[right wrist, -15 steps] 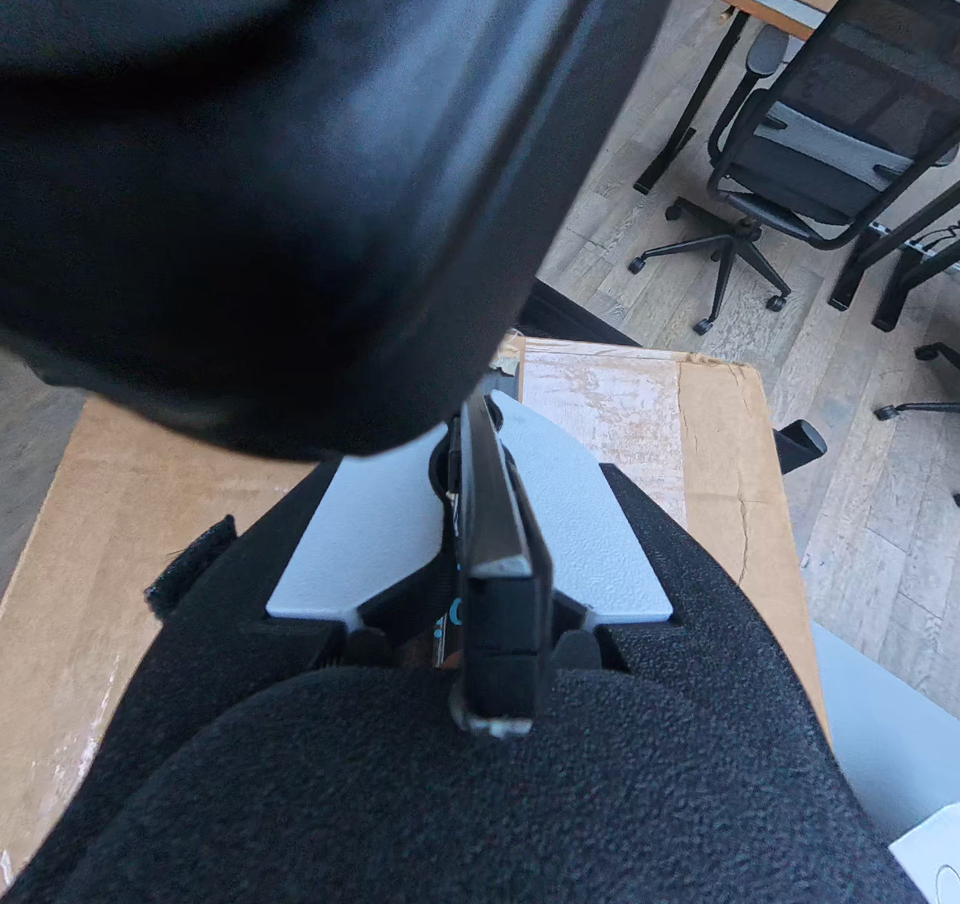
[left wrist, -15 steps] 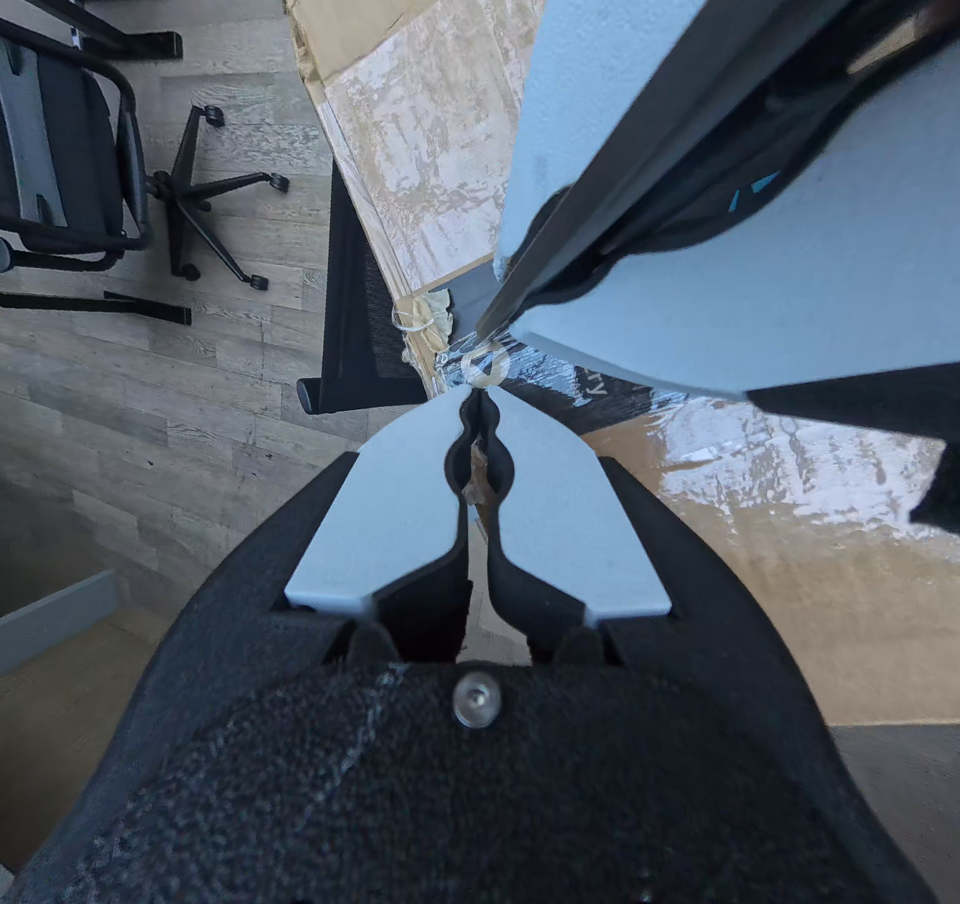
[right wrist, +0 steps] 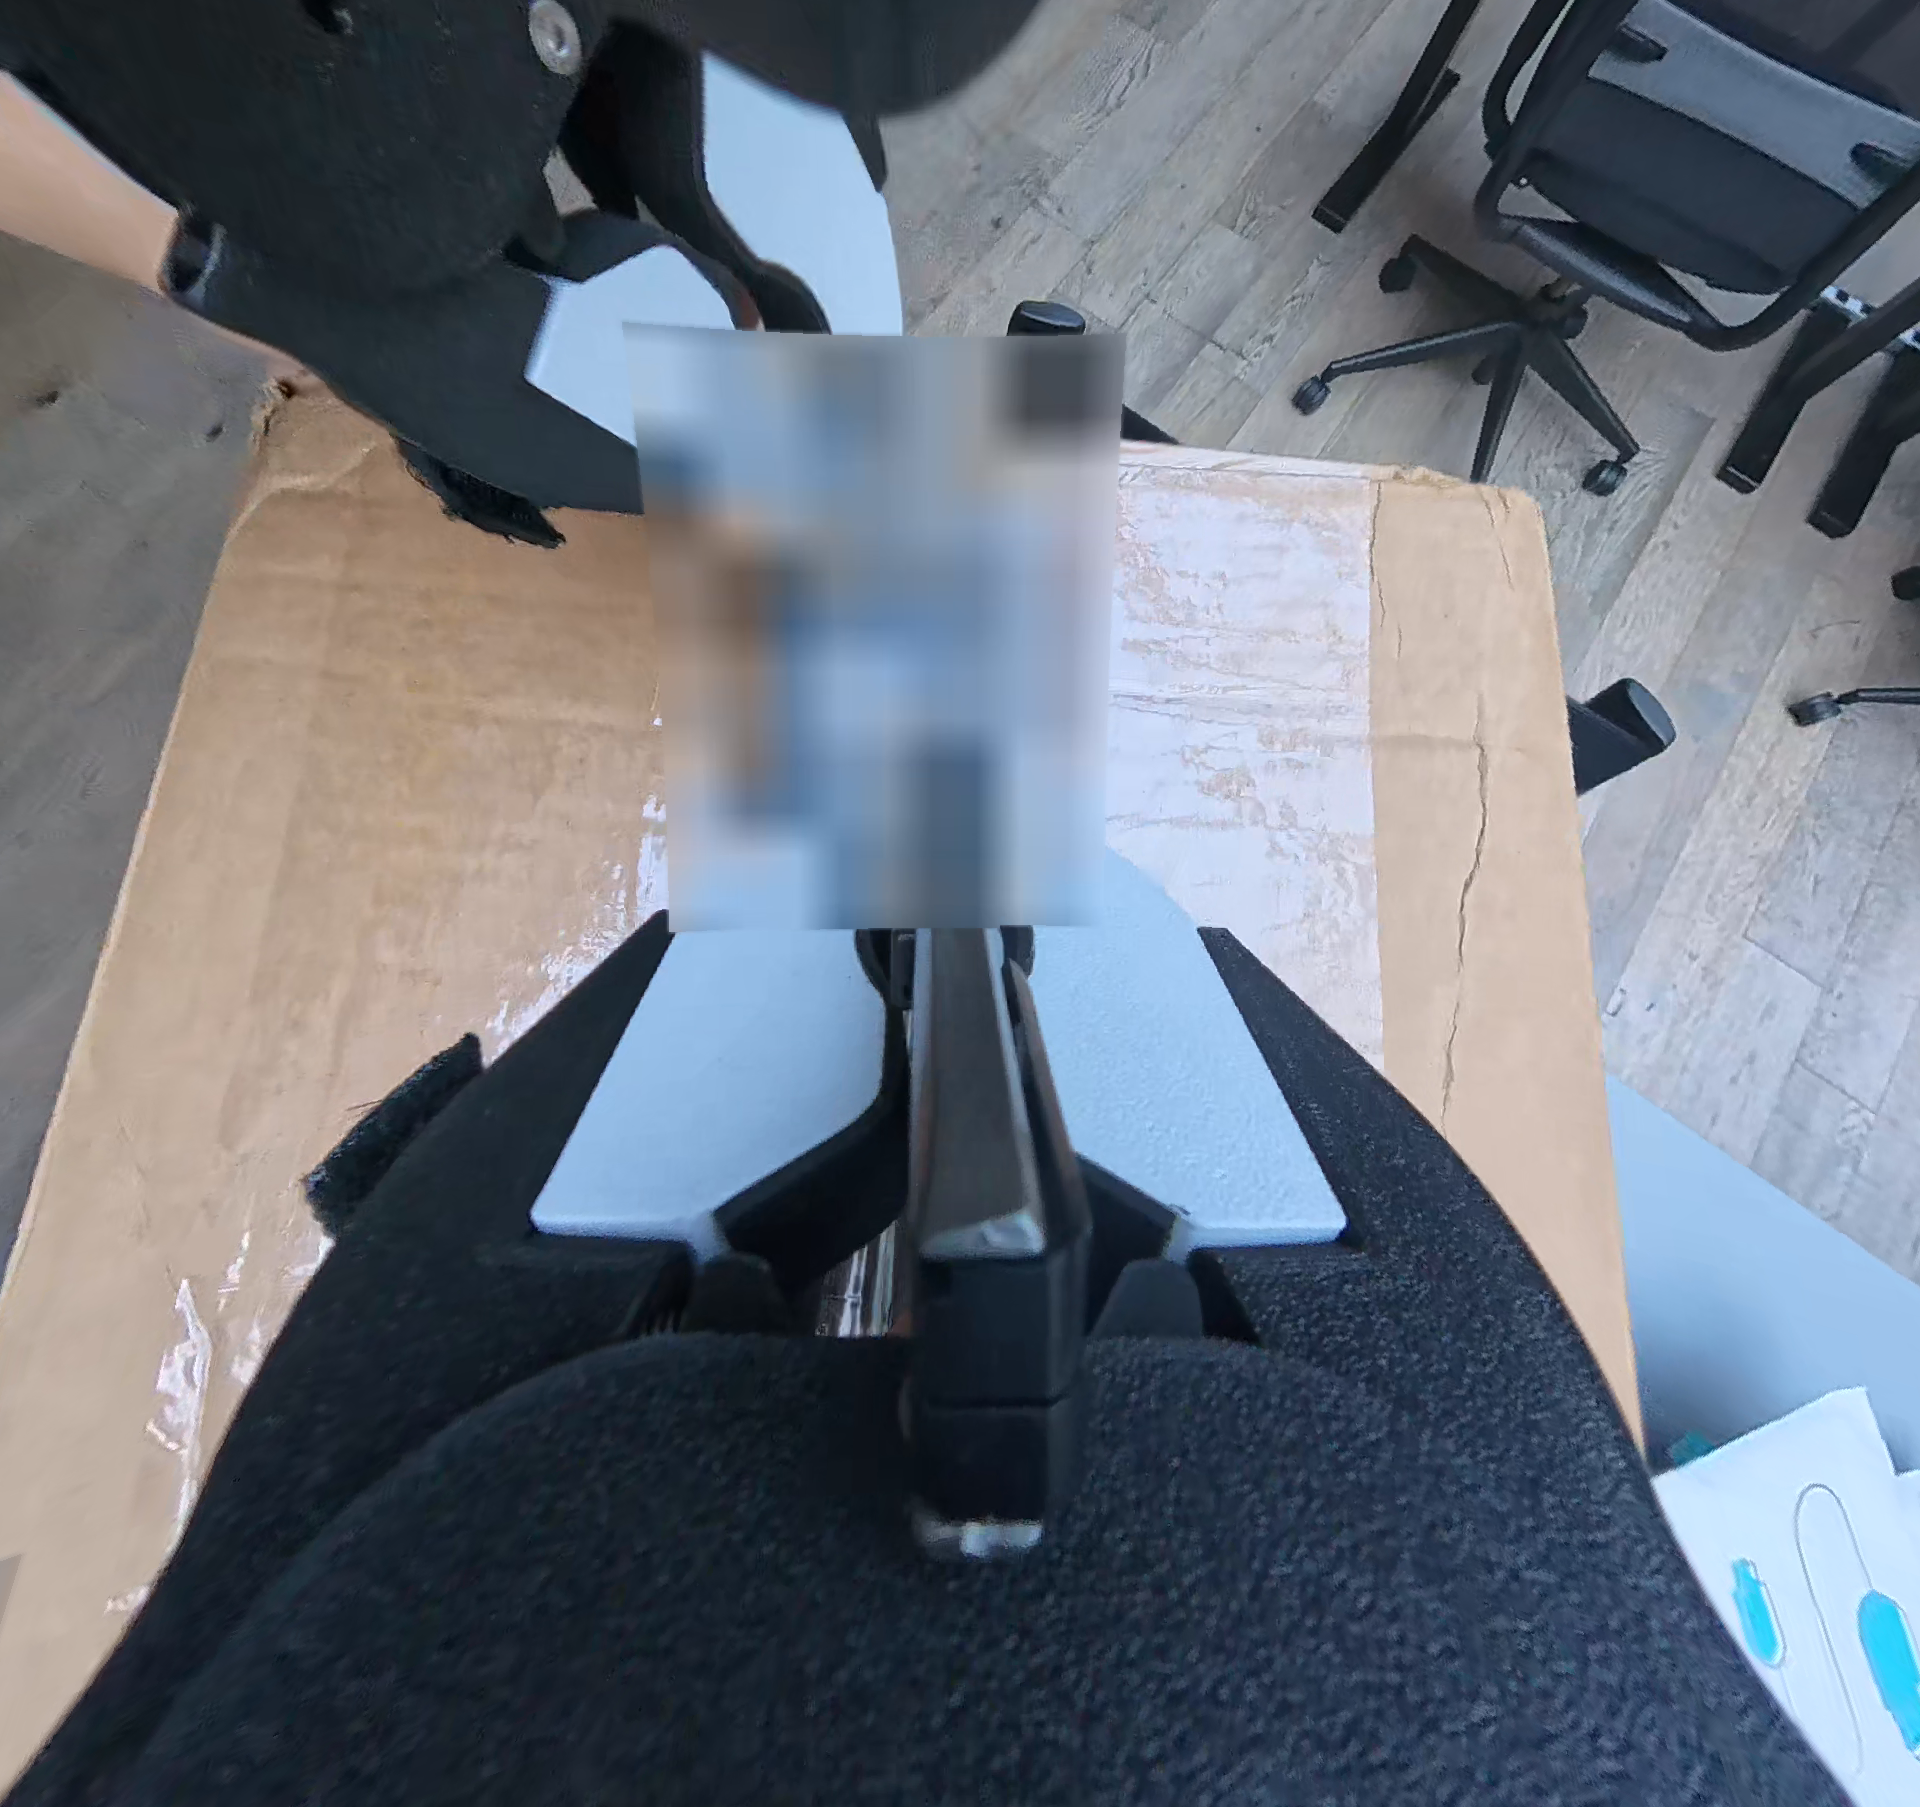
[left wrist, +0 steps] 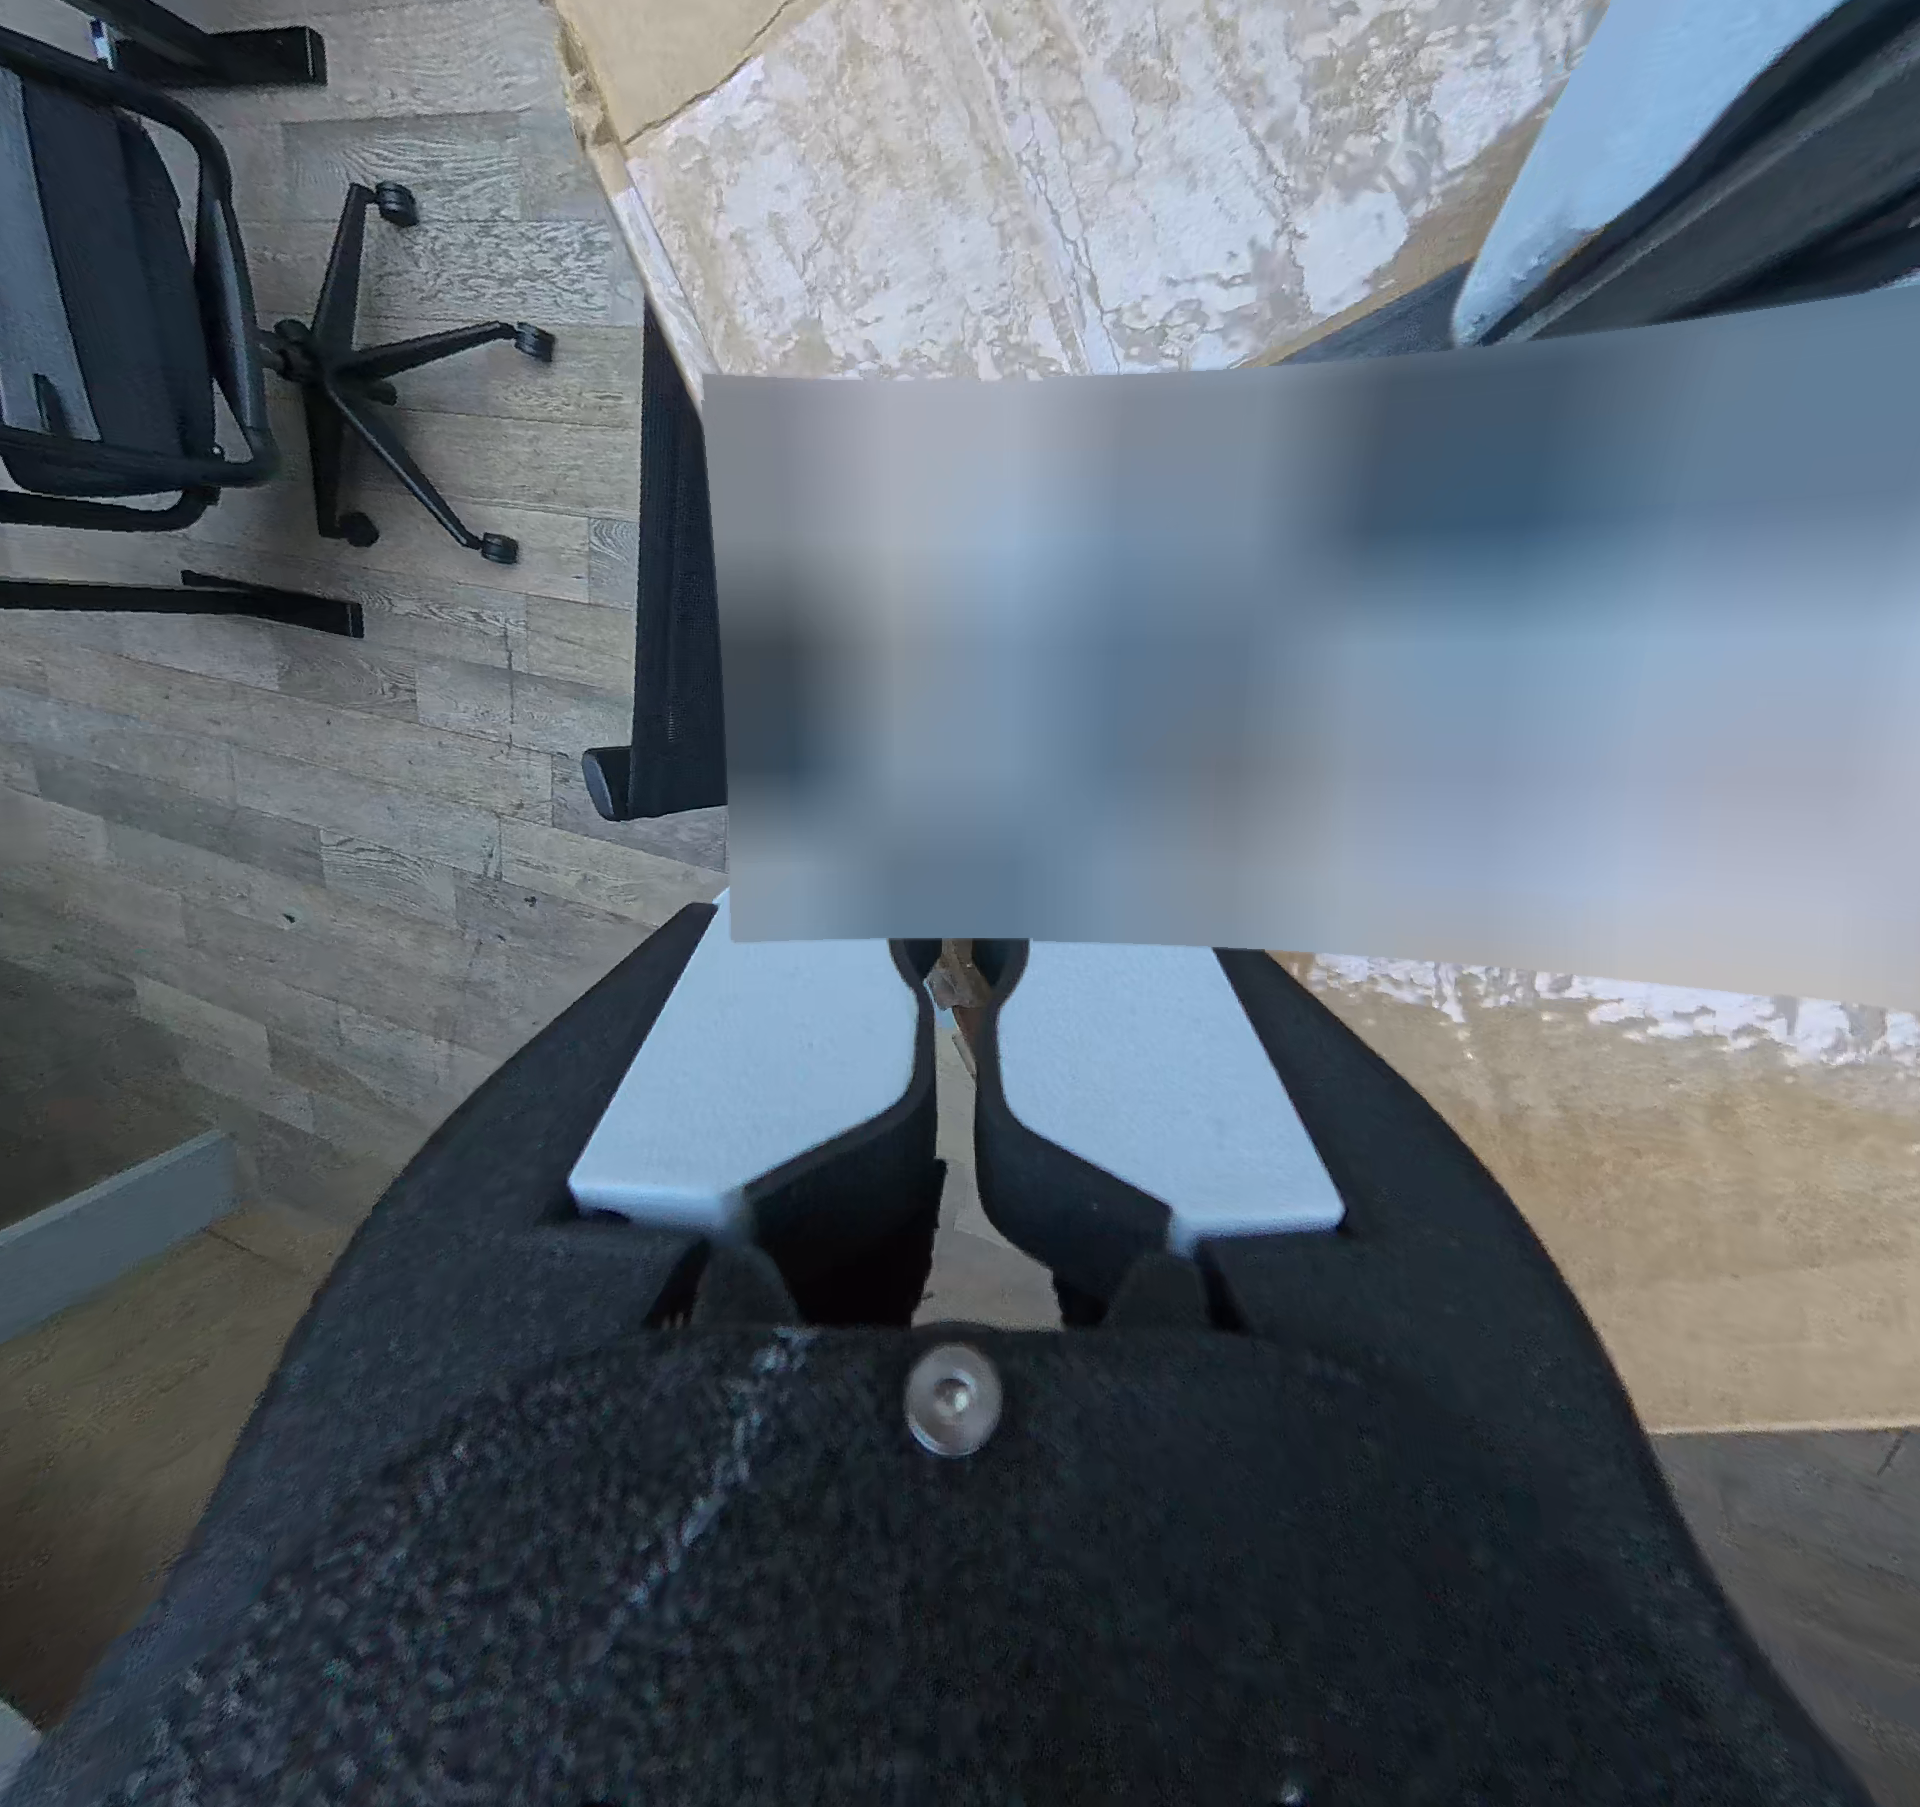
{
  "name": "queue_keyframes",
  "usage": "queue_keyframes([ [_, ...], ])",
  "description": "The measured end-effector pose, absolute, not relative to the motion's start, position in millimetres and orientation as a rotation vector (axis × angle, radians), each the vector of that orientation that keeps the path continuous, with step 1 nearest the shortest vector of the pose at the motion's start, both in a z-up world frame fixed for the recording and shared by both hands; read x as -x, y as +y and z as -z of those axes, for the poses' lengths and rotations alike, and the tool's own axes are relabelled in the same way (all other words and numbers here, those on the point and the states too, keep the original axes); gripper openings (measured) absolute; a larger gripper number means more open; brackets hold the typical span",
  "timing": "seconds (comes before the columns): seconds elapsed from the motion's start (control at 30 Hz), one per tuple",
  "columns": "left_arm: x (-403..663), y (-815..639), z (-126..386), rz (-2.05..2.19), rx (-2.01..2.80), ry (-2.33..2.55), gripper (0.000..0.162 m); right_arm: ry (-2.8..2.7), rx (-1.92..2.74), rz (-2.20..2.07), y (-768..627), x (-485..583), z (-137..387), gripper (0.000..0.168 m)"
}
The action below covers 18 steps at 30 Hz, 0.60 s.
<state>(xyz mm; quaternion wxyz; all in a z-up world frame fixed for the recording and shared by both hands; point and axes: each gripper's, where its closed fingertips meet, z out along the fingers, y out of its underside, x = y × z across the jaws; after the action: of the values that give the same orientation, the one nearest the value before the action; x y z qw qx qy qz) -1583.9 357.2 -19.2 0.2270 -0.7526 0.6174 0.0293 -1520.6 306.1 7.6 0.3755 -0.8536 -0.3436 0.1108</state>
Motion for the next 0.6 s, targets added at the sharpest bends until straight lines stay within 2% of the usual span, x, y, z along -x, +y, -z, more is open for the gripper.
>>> queue_keyframes([
  [0.6,1584.5,358.3,19.5,0.011,2.033,1.655,0.0,-0.77,2.147,-0.326,298.7,1514.4,-5.9,0.007],
])
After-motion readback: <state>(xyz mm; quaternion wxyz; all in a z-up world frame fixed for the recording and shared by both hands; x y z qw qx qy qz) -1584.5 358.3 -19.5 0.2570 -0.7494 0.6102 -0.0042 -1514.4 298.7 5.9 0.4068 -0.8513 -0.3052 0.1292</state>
